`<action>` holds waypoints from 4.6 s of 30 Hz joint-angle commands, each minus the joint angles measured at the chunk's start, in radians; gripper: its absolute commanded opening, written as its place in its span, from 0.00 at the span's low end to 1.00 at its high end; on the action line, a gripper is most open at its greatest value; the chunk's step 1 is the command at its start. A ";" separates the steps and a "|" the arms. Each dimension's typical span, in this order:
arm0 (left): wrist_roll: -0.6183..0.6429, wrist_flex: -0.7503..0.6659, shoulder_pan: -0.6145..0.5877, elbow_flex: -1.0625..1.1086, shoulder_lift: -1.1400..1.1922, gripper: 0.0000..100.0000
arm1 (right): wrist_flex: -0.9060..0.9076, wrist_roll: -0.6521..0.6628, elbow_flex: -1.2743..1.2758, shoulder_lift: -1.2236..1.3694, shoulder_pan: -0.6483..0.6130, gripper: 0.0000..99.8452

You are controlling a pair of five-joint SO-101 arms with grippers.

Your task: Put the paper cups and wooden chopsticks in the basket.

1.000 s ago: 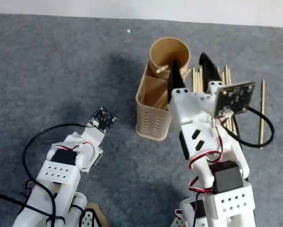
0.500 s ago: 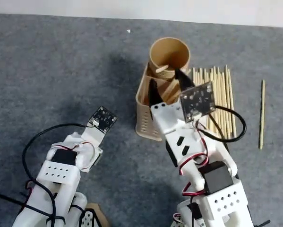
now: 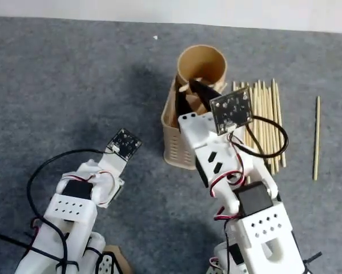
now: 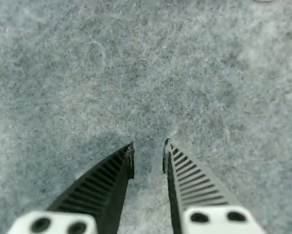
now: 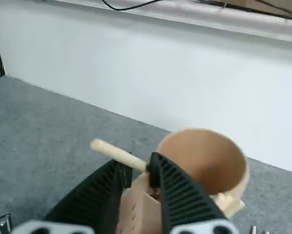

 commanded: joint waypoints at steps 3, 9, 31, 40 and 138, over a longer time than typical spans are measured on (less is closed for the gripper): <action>-0.008 -0.014 0.013 -0.005 -0.007 0.13 | -0.012 0.006 -0.015 -0.007 -0.007 0.01; -0.008 -0.014 0.013 -0.005 -0.007 0.13 | -0.002 0.092 -0.094 -0.012 -0.005 0.01; -0.008 -0.014 0.016 -0.005 -0.007 0.13 | 0.728 0.153 -0.809 -0.001 -0.004 0.00; -0.008 -0.014 0.015 -0.005 -0.007 0.13 | 0.717 0.153 -0.527 -0.001 -0.005 0.01; -0.008 -0.015 0.018 0.005 -0.005 0.13 | 0.888 0.425 -1.385 1.638 0.819 0.25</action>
